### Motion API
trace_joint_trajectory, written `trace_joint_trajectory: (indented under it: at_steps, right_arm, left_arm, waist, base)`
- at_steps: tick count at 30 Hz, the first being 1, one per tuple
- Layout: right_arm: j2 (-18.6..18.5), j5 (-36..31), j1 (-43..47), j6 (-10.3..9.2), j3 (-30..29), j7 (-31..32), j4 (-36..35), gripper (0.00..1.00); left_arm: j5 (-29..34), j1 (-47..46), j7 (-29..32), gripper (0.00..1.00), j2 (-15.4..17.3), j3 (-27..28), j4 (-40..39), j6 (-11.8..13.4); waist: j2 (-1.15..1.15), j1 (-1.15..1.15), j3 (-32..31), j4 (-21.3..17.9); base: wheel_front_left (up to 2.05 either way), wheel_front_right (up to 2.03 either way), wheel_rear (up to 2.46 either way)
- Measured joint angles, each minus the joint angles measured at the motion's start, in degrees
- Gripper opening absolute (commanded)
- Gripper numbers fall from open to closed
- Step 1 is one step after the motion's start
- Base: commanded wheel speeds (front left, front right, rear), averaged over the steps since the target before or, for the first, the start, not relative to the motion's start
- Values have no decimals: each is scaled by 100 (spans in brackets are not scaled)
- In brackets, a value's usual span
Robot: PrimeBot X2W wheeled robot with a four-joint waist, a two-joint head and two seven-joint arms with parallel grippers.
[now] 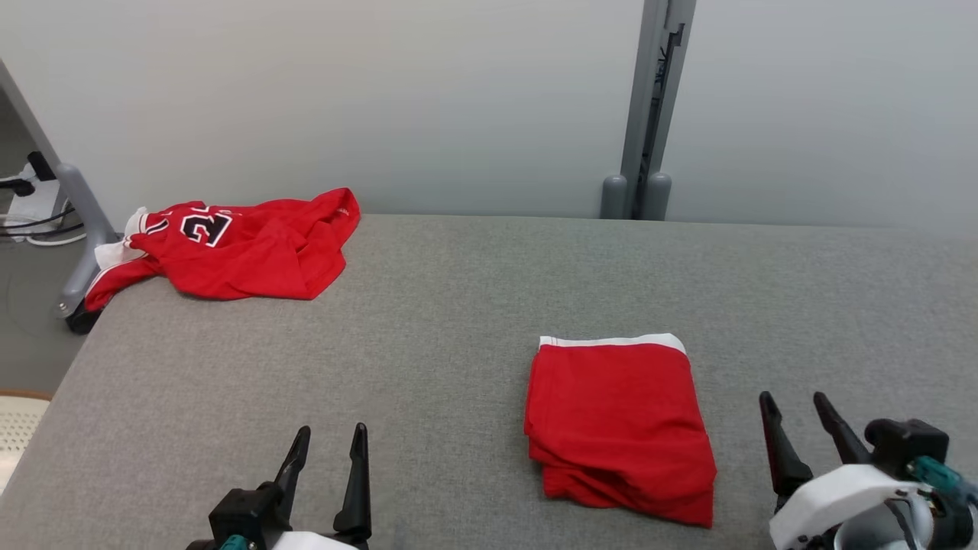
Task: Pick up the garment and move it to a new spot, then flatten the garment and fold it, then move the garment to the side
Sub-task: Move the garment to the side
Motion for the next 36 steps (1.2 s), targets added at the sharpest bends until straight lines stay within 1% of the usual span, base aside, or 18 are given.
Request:
trace_joint_trajectory:
  at_steps: [1,2,5,9,11,17,24,25,26,28,29,30,31,32,36]
  right_arm:
    - [-19,145,-170,0,110,337,180,100]
    - [-19,145,-170,0,110,337,180,100]
    - [-183,495,-416,0,298,848,466,100]
    - [-515,875,-686,0,619,1395,887,100]
    - [-677,1080,-811,0,766,1581,1083,100]
    - [-959,1737,-1113,0,1132,2058,1599,100]
    - [-1133,2158,-1432,0,1403,2275,2134,100]
    - [-1139,2234,-1475,0,1463,2304,2190,77]
    - [-1148,2269,-1519,0,1556,2352,2245,45]
    - [-1177,2318,-1591,0,1719,2409,2313,36]
    - [-1187,2352,-1634,0,1770,2406,2348,24]
    - [-1209,2391,-1686,0,1819,2394,2386,18]
    - [-1226,2417,-1735,0,1864,2383,2424,6]
    - [-1236,2454,-1783,0,1904,2354,2453,0]
    - [-1306,2512,-1979,1,2089,2131,2524,0]
  left_arm:
    - [-1,-5,-1,100,0,-5,13,0]
    - [-1,-5,-1,100,0,-5,13,0]
    - [-4,-23,-1,100,-2,-31,26,-1]
    - [-15,-107,-1,100,-7,-55,33,-4]
    - [-19,-129,-1,100,-8,-70,37,-7]
    - [-20,-168,-1,100,-11,-73,48,-22]
    - [-20,-221,-1,100,-13,-52,40,-25]
    - [-19,-224,0,100,-14,-48,35,-30]
    - [-19,-228,-1,100,-14,-44,24,-30]
    - [-18,-241,-1,100,-15,-19,-9,-30]
    - [-16,-245,0,100,-14,-4,-21,-30]
    - [-10,-248,-1,100,-14,4,-36,-30]
    - [-10,-248,0,100,-14,8,-51,-30]
    - [-9,-250,0,100,-16,13,-69,-30]
    - [40,-285,-1,100,-16,35,-135,-45]
  waist:
    - [0,0,31,79]
    - [0,0,31,79]
    - [0,0,93,210]
    - [0,0,180,404]
    - [0,0,224,508]
    - [0,0,341,803]
    - [0,0,448,1013]
    - [0,0,463,1027]
    - [0,0,481,1036]
    - [0,0,526,1041]
    - [0,0,549,1038]
    - [0,0,575,1031]
    - [0,0,600,1021]
    - [0,0,626,1006]
    - [0,0,716,879]
  base:
    - [0,0,0]
    - [0,0,0]
    - [0,0,0]
    - [0,0,0]
    - [0,0,0]
    - [0,0,0]
    - [0,0,0]
    - [0,0,0]
    - [0,0,0]
    - [0,0,0]
    - [0,0,0]
    - [0,0,0]
    - [0,0,0]
    - [0,0,0]
    - [0,0,0]
